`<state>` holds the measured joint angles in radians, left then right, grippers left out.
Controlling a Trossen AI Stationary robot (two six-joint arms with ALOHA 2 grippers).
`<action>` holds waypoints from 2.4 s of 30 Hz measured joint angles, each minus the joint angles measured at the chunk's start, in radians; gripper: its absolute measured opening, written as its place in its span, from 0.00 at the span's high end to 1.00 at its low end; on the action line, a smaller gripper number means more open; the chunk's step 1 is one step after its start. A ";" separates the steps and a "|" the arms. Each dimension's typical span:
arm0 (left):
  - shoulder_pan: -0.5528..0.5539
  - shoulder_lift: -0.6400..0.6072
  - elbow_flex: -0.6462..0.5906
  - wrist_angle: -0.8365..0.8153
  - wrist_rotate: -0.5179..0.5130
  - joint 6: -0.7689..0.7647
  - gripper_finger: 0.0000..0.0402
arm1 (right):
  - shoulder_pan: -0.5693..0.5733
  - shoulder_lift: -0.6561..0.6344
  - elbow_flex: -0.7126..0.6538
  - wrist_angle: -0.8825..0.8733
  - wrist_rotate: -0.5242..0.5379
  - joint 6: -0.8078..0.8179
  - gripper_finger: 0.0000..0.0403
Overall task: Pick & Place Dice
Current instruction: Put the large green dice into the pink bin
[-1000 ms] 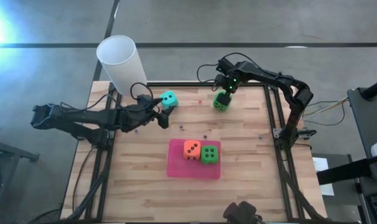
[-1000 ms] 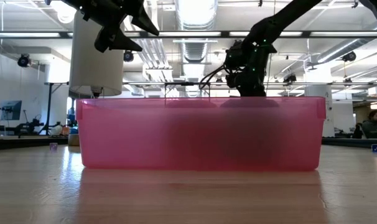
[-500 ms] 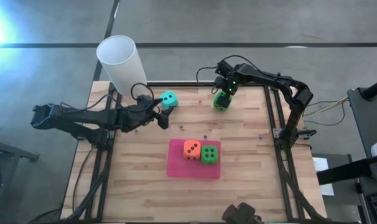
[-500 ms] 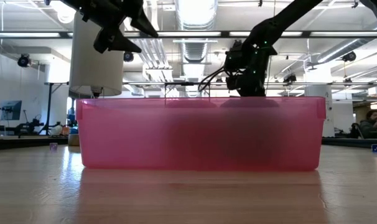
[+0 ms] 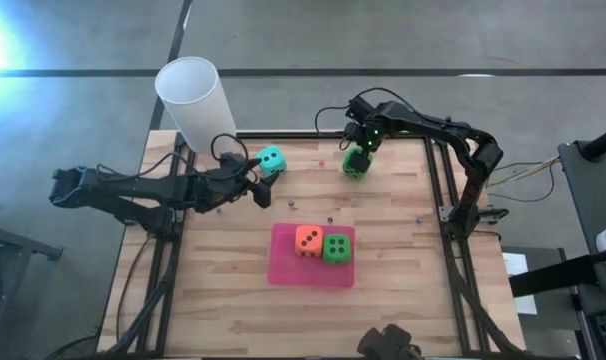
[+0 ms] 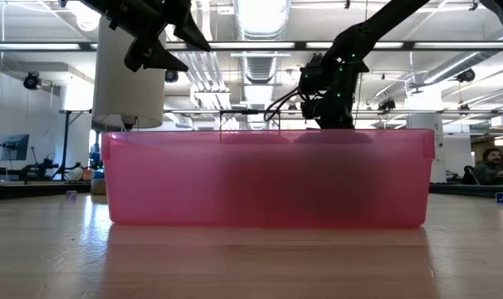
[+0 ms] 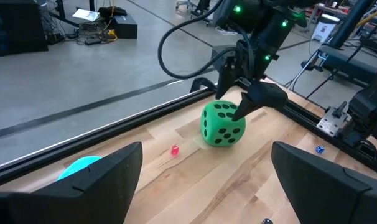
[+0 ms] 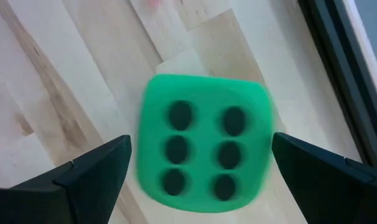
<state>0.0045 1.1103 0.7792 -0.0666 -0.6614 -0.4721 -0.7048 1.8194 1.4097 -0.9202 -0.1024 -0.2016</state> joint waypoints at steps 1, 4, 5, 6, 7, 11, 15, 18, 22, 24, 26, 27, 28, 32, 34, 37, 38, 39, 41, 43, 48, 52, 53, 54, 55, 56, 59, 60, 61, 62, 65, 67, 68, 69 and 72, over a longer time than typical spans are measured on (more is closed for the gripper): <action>0.000 0.000 0.000 0.000 0.000 0.000 0.10 | 0.000 0.000 0.005 -0.002 0.000 0.000 0.05; 0.000 0.000 0.000 0.000 0.000 0.000 0.11 | 0.000 0.000 0.008 -0.008 0.010 0.000 0.05; 0.000 0.000 0.000 -0.001 0.000 0.000 0.11 | 0.000 0.000 0.008 -0.010 0.012 0.000 0.05; 0.000 0.000 0.000 -0.002 0.000 0.000 0.11 | 0.000 0.000 0.007 -0.011 0.012 0.000 0.05; 0.000 0.000 0.000 -0.005 0.000 0.000 0.12 | 0.000 0.000 0.006 -0.011 0.012 0.000 0.05; 0.000 0.000 0.000 -0.008 0.000 0.000 0.12 | 0.000 0.000 -0.006 -0.011 0.013 0.003 0.05; 0.000 0.000 0.000 -0.009 0.000 0.000 0.11 | 0.000 0.000 -0.010 -0.012 -0.007 0.009 0.05; 0.000 0.000 0.000 -0.009 0.000 0.000 0.11 | 0.000 0.000 -0.010 -0.010 -0.011 0.011 0.05; 0.000 0.000 0.000 -0.009 0.000 0.000 0.10 | 0.000 0.000 -0.010 -0.008 -0.012 0.011 0.05; 0.000 0.000 0.000 -0.009 0.000 0.000 0.10 | 0.000 0.000 -0.013 -0.006 -0.013 0.010 0.05; 0.000 0.000 0.000 -0.009 0.000 0.000 0.10 | 0.000 0.000 -0.017 0.000 -0.013 0.011 0.05; 0.000 0.000 0.000 -0.009 0.000 0.000 0.10 | 0.000 0.000 -0.020 0.003 -0.012 0.010 0.05; 0.000 0.000 0.000 -0.009 0.000 0.000 0.10 | 0.000 0.000 -0.024 0.009 -0.011 0.010 0.05; 0.000 0.000 0.000 -0.009 0.000 0.000 0.11 | 0.000 -0.001 -0.030 0.015 -0.011 0.011 0.05; 0.001 0.000 0.000 -0.009 0.000 0.000 0.11 | 0.000 -0.001 -0.030 0.015 -0.010 0.011 0.05; 0.001 0.000 0.000 -0.010 0.000 0.000 0.12 | 0.000 -0.001 -0.030 0.016 -0.010 0.010 0.05; 0.001 0.000 0.000 -0.010 0.000 0.000 0.12 | 0.000 -0.001 -0.031 0.016 -0.010 0.011 0.05; 0.001 0.000 0.000 -0.010 0.000 0.000 0.12 | 0.000 -0.001 -0.032 0.018 -0.009 0.011 0.05; 0.001 0.000 0.000 -0.010 0.000 0.000 0.12 | 0.000 0.001 -0.035 0.023 -0.008 0.011 0.05; 0.001 0.000 0.000 -0.010 0.000 0.000 0.11 | 0.000 0.011 -0.036 0.026 -0.008 0.011 0.05; 0.001 0.000 0.000 -0.010 0.000 0.000 0.10 | 0.004 0.022 -0.037 0.030 -0.008 0.014 0.05; 0.001 0.000 0.000 -0.013 0.000 0.000 0.10 | 0.004 0.015 -0.039 0.034 -0.009 0.014 0.05; 0.001 0.000 0.000 -0.013 0.000 0.000 0.10 | 0.004 0.013 -0.040 0.034 -0.009 0.013 0.05; 0.001 0.000 0.000 -0.013 0.000 0.000 0.10 | 0.004 0.013 -0.040 0.035 -0.009 0.012 0.05; 0.001 0.000 0.000 -0.013 0.000 0.000 0.10 | 0.004 0.013 -0.040 0.035 -0.008 0.012 0.05; 0.001 0.000 0.000 -0.013 0.000 0.000 0.10 | 0.004 0.013 -0.040 0.035 -0.007 0.012 0.05; 0.001 0.000 0.000 -0.013 0.000 0.000 0.11 | 0.004 0.013 -0.040 0.035 -0.006 0.012 0.05; 0.001 0.000 0.000 -0.013 0.000 0.000 0.11 | 0.004 0.013 -0.040 0.035 -0.006 0.012 0.06; 0.001 0.000 0.000 -0.013 0.000 0.000 0.11 | 0.005 0.013 -0.040 0.035 -0.005 0.012 0.07; 0.001 0.000 0.000 -0.013 0.000 0.000 0.11 | 0.005 0.013 -0.040 0.035 -0.004 0.014 0.09; 0.001 0.000 0.000 -0.013 0.000 0.000 0.11 | 0.006 0.013 -0.040 0.035 -0.003 0.016 0.13; 0.001 0.000 0.000 -0.013 0.000 0.000 0.10 | 0.006 0.013 -0.040 0.035 -0.003 0.026 0.16; 0.001 0.000 0.000 -0.013 0.000 0.000 0.10 | 0.006 0.012 -0.040 0.036 -0.003 0.032 0.17; 0.001 0.000 0.000 -0.013 0.000 0.000 0.10 | 0.006 0.012 -0.040 0.036 -0.003 0.036 0.18; 0.000 0.000 0.000 -0.013 0.000 0.000 0.10 | 0.006 0.012 -0.040 0.037 -0.003 0.037 0.18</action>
<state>0.0047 1.1103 0.7792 -0.0795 -0.6617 -0.4721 -0.6983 1.8317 1.3701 -0.8837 -0.1055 -0.1642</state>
